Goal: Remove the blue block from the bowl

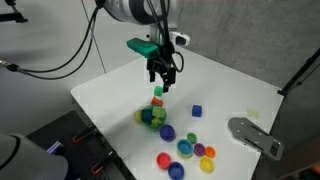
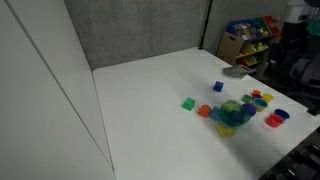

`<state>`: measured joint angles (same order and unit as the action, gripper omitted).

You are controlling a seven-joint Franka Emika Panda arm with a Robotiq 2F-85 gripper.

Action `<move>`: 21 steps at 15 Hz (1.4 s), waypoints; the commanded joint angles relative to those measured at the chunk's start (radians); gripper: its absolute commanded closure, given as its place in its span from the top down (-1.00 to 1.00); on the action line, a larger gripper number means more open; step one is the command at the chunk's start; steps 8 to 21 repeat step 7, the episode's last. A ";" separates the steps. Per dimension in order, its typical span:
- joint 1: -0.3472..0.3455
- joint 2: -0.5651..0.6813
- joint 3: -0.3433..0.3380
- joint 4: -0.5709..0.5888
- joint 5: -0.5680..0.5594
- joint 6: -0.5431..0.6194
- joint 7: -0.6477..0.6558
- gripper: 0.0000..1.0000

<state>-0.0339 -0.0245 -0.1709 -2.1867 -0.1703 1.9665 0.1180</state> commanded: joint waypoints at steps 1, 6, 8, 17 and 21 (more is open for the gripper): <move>-0.030 -0.183 0.027 -0.136 0.002 0.018 -0.095 1.00; -0.043 -0.221 0.045 -0.151 0.005 0.000 -0.088 1.00; -0.044 -0.238 0.047 -0.162 0.005 0.000 -0.088 1.00; -0.044 -0.238 0.047 -0.162 0.005 0.000 -0.088 1.00; -0.044 -0.238 0.047 -0.162 0.005 0.000 -0.088 1.00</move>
